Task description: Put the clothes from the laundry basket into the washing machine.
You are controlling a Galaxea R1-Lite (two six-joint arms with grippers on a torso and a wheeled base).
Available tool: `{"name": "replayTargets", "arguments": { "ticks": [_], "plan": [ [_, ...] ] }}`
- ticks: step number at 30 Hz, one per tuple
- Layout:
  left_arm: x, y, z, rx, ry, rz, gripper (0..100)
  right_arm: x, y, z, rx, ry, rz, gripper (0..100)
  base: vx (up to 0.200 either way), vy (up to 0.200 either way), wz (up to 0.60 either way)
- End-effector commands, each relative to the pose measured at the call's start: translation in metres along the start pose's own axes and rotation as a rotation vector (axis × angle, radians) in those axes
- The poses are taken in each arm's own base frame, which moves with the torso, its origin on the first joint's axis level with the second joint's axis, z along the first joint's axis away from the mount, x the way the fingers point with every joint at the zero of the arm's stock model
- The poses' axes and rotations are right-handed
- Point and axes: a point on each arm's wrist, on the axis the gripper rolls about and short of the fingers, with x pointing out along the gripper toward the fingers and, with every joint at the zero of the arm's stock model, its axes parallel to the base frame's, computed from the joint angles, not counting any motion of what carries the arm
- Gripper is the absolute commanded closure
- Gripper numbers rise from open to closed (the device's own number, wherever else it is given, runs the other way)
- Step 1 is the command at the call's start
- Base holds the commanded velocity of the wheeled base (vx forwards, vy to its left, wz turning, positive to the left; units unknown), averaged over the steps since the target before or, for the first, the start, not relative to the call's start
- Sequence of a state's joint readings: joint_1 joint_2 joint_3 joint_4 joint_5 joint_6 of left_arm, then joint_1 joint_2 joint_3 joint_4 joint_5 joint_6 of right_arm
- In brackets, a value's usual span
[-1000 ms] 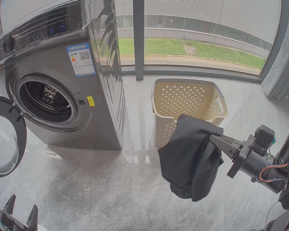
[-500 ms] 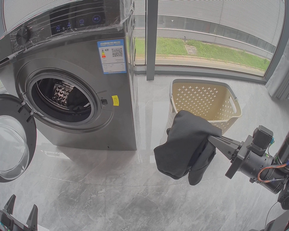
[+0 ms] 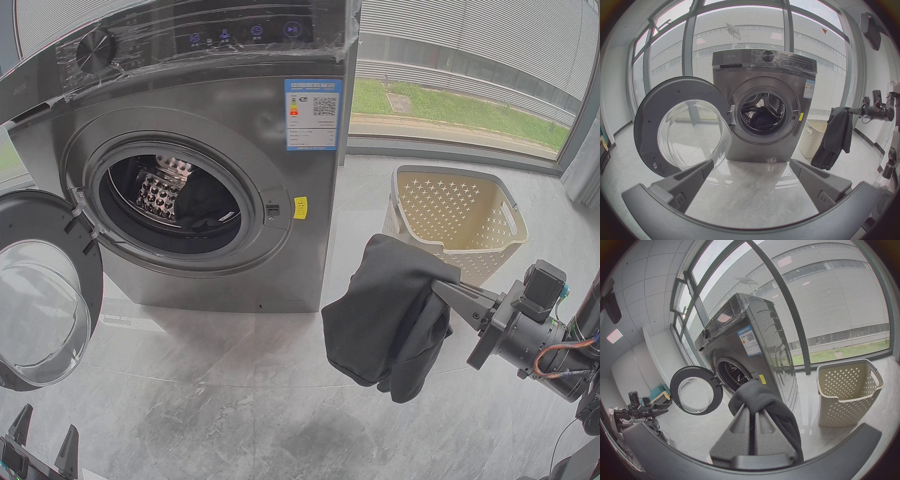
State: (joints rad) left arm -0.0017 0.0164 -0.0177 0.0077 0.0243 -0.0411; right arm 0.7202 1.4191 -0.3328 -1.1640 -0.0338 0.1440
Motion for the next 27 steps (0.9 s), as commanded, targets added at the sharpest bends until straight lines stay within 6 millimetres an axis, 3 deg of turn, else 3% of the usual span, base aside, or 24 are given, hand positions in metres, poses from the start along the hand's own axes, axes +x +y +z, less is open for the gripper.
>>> {"name": "replayTargets", "arguments": {
  "ticks": [1,10,22,27],
  "plan": [
    [0.0002,0.0002,-0.0038,0.000,0.003,0.001,0,0.0005,0.0001,-0.0006,0.000,0.003,0.000,100,0.000,0.200,0.00],
    [0.0006,0.0002,-0.0037,0.001,0.008,-0.002,0,0.0009,-0.0004,0.0002,0.000,-0.001,-0.004,100,0.000,0.022,0.00],
    [0.0004,0.0002,-0.0038,0.001,0.006,-0.001,0,0.0010,-0.0018,-0.0003,-0.001,0.001,-0.010,100,-0.200,0.000,0.00],
    [0.0002,0.0002,-0.0038,0.001,0.003,-0.001,0,0.0017,-0.0025,-0.0005,-0.001,0.002,-0.013,100,0.000,0.000,0.00]
  ]
}}
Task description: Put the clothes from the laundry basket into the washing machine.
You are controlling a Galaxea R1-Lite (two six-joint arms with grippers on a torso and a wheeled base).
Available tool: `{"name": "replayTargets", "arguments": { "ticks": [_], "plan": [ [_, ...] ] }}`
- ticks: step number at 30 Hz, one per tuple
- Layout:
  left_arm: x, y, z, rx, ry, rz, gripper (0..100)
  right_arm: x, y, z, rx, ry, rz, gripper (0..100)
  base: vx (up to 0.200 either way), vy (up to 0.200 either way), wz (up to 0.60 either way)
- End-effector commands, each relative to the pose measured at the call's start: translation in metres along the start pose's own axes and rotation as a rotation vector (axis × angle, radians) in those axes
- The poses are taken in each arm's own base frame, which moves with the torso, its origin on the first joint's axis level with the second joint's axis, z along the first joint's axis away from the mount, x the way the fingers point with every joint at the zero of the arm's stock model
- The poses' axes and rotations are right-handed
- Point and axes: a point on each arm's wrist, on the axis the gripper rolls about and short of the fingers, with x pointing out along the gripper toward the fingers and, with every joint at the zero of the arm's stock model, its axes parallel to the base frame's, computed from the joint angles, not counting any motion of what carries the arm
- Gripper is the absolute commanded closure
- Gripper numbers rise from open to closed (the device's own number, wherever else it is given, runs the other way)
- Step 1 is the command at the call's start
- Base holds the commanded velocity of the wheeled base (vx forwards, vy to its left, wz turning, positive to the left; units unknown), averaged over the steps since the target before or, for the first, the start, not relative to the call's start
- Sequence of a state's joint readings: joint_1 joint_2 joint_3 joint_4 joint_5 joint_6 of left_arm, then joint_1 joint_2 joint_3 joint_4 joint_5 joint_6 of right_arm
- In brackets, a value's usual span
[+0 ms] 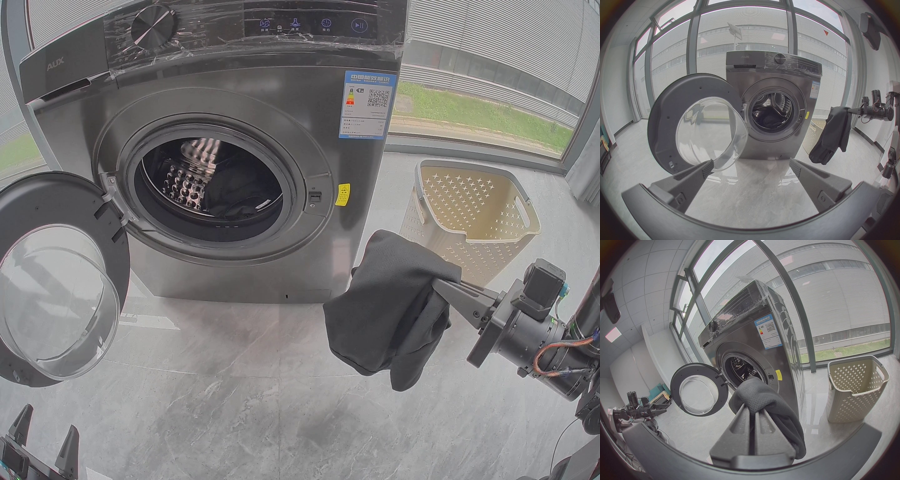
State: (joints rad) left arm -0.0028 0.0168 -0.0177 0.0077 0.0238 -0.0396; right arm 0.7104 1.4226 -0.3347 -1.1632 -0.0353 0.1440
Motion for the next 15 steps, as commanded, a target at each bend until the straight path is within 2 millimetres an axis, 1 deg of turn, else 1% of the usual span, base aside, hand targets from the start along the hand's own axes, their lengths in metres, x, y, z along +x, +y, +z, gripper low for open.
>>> {"name": "replayTargets", "arguments": {
  "ticks": [1,4,15],
  "plan": [
    [0.0002,0.0002,-0.0039,0.000,0.002,0.001,0,0.0014,-0.0005,-0.0011,0.000,0.004,-0.002,100,0.000,0.000,0.00],
    [0.0002,0.0002,-0.0039,0.001,0.002,0.001,0,0.0011,-0.0004,-0.0008,0.000,0.003,-0.002,100,0.000,0.000,0.00],
    [0.0002,0.0002,-0.0039,0.001,0.002,0.001,0,0.0013,-0.0007,-0.0003,0.000,0.001,-0.003,100,0.000,0.200,0.00]
  ]
}}
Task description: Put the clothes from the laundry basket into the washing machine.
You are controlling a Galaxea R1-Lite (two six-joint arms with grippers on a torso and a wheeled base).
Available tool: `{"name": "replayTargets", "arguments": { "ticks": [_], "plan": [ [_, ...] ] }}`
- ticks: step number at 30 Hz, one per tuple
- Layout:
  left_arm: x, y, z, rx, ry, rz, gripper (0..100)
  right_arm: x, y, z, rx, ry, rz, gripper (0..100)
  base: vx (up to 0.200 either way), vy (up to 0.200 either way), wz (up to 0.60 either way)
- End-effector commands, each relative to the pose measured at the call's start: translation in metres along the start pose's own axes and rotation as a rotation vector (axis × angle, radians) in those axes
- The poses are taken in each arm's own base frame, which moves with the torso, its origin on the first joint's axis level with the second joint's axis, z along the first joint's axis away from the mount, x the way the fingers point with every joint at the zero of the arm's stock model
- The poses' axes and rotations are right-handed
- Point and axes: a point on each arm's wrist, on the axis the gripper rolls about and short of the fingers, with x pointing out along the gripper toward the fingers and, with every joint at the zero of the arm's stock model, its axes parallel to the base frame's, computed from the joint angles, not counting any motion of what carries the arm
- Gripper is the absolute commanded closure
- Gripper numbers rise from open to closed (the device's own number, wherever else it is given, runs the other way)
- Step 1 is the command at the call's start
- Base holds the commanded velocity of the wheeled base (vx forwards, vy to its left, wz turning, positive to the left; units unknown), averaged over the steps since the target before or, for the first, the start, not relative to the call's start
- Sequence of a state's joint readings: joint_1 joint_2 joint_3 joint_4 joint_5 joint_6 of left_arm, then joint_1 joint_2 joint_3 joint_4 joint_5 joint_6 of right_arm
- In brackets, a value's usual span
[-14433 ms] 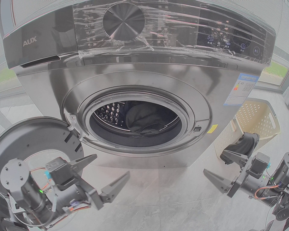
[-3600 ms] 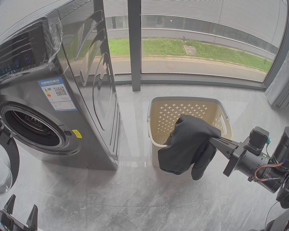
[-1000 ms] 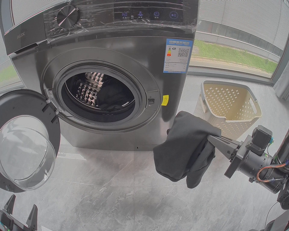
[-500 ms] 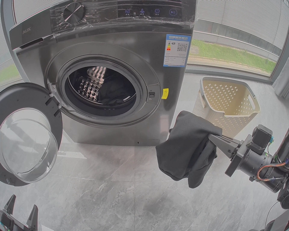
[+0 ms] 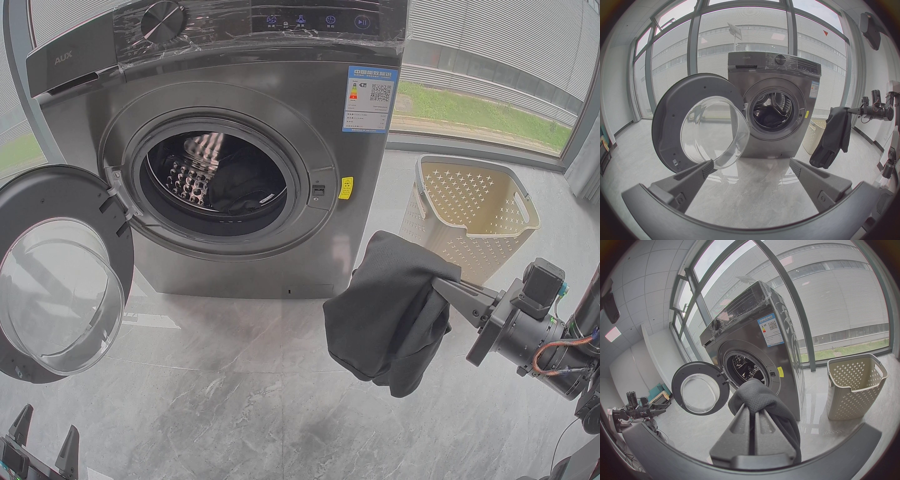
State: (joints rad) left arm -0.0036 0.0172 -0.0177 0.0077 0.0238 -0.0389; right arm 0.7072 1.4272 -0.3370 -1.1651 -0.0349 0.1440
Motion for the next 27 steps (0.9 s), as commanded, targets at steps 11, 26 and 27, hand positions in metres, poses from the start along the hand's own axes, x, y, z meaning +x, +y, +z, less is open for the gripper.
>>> {"name": "replayTargets", "arguments": {
  "ticks": [11,26,27],
  "plan": [
    [0.0001,0.0002,-0.0039,-0.001,0.002,0.001,0,0.0009,0.0000,0.0002,0.000,0.000,0.000,100,0.000,0.182,0.00],
    [0.0001,0.0001,-0.0039,0.002,0.002,0.003,0,0.0031,0.0018,0.0001,0.002,0.001,0.009,100,0.000,0.000,0.00],
    [0.0001,0.0001,-0.0037,0.002,0.000,0.003,0,0.0034,0.0017,-0.0002,0.002,0.003,0.008,100,0.000,0.000,0.00]
  ]
}}
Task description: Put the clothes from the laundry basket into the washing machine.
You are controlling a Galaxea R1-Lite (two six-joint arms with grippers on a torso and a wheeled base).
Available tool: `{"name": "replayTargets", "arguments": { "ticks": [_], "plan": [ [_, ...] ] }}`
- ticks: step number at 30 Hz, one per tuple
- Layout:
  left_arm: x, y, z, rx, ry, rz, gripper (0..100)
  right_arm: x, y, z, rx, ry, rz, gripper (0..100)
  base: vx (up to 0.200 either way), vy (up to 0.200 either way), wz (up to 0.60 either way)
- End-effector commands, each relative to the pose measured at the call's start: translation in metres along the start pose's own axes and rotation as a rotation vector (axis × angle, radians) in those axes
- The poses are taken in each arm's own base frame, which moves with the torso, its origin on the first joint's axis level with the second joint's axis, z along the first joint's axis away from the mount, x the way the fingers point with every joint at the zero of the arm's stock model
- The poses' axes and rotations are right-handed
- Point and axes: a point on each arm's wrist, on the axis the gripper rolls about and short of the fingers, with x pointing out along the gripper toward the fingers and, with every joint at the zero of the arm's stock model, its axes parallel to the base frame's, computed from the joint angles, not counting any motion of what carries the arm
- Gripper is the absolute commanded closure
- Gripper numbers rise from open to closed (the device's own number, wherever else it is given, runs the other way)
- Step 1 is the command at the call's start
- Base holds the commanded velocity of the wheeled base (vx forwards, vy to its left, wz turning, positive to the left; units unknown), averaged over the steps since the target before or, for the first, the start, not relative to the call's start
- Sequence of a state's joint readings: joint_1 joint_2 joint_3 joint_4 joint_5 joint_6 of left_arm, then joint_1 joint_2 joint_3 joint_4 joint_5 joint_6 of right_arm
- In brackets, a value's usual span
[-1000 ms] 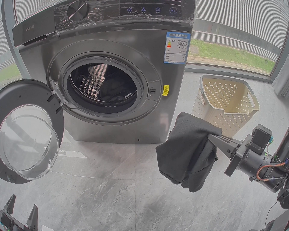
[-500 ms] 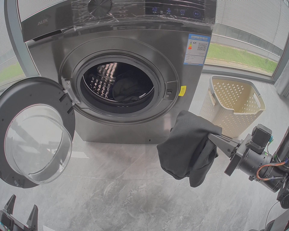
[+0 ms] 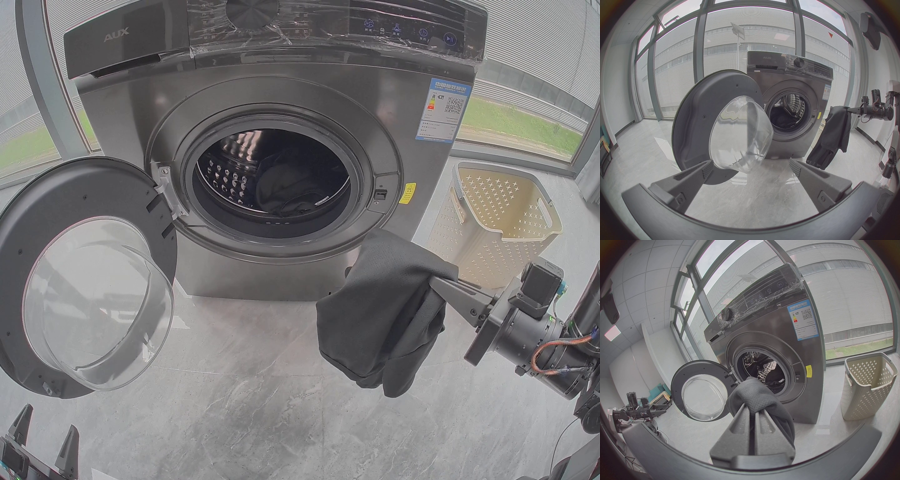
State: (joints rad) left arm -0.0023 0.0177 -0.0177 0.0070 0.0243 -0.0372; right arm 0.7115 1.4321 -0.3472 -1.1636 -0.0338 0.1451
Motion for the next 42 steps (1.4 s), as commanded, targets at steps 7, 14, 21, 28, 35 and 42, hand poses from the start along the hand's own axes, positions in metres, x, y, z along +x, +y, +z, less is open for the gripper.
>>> {"name": "replayTargets", "arguments": {
  "ticks": [7,14,21,28,35,42],
  "plan": [
    [0.000,0.000,-0.004,0.002,0.001,0.001,0,0.004,0.000,-0.005,0.000,0.021,0.000,100,0.000,0.057,0.00],
    [0.000,0.000,-0.004,0.013,-0.003,0.009,0,0.004,-0.001,-0.010,-0.006,0.049,-0.005,100,0.000,0.086,0.00],
    [0.000,0.000,-0.005,0.046,-0.001,0.001,0,0.029,0.006,-0.015,0.002,0.060,0.015,100,0.000,0.000,0.00],
    [-0.001,-0.001,0.001,0.071,-0.039,-0.036,0,0.052,0.021,-0.003,0.047,-0.020,0.070,100,0.000,0.000,0.00],
    [0.000,-0.011,0.065,0.064,-0.140,-0.289,0,0.073,0.031,0.000,0.085,-0.085,0.080,100,0.000,0.000,0.00],
    [0.059,-0.015,0.075,0.026,0.128,-0.502,0,0.085,0.034,0.005,0.090,-0.139,0.101,100,0.000,0.000,0.00]
  ]
}}
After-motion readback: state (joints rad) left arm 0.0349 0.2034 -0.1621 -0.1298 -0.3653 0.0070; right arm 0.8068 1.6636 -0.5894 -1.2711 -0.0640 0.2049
